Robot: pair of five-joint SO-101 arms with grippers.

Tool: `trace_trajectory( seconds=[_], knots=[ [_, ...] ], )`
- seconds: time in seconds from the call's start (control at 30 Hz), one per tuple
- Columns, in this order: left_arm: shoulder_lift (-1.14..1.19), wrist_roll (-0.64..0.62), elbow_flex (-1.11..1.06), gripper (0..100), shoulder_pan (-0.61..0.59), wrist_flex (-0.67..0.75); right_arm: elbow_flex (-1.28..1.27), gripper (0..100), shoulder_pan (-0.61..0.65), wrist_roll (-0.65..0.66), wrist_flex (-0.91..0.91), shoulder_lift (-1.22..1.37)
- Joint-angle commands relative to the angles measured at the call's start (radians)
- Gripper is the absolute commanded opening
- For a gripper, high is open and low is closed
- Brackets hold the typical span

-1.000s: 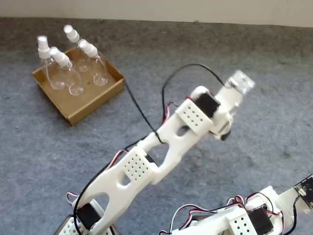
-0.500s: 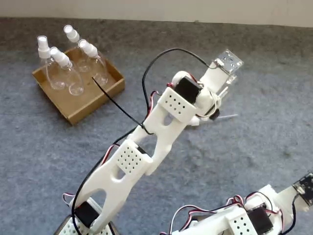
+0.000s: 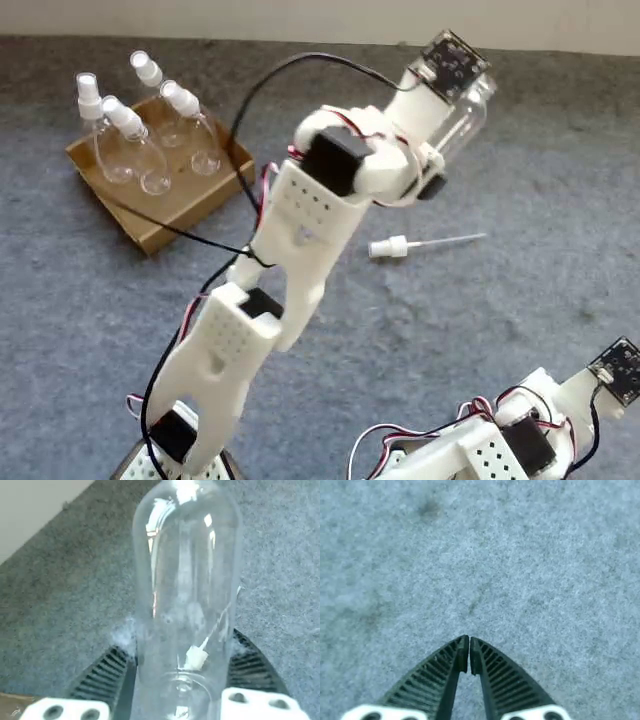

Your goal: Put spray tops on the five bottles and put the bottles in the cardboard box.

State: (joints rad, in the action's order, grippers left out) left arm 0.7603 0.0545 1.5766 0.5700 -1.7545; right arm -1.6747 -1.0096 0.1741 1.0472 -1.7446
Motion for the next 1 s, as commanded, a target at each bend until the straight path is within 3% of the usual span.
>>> trace_trajectory(
  seconds=[0.0, 0.4, 0.6, 0.73, 0.87, 0.97],
  knots=[
    [-0.219, 0.023, -0.162, 12, -0.041, -0.012, -0.142, 0.9, 0.008, 0.009, 0.004, -0.007],
    [-0.756, 0.029, -0.940, 12, -0.042, -0.006, -0.142, 0.9, 0.008, 0.009, 0.004, -0.007],
    [-0.940, 0.031, -1.202, 12, -0.042, -0.005, -0.142, 1.1, 0.012, 0.009, 0.004, -0.007],
    [-1.044, 0.031, -1.339, 12, -0.042, -0.003, -0.142, 1.1, 0.108, 0.009, 0.012, -0.007],
    [-1.138, 0.031, -1.523, 12, -0.053, 0.077, -0.142, 1.1, 0.199, 0.009, 0.012, -0.007],
    [-1.213, 0.031, -1.699, 12, -0.097, 0.212, -0.142, 1.1, 0.219, 0.009, 0.012, -0.007]
  ],
)
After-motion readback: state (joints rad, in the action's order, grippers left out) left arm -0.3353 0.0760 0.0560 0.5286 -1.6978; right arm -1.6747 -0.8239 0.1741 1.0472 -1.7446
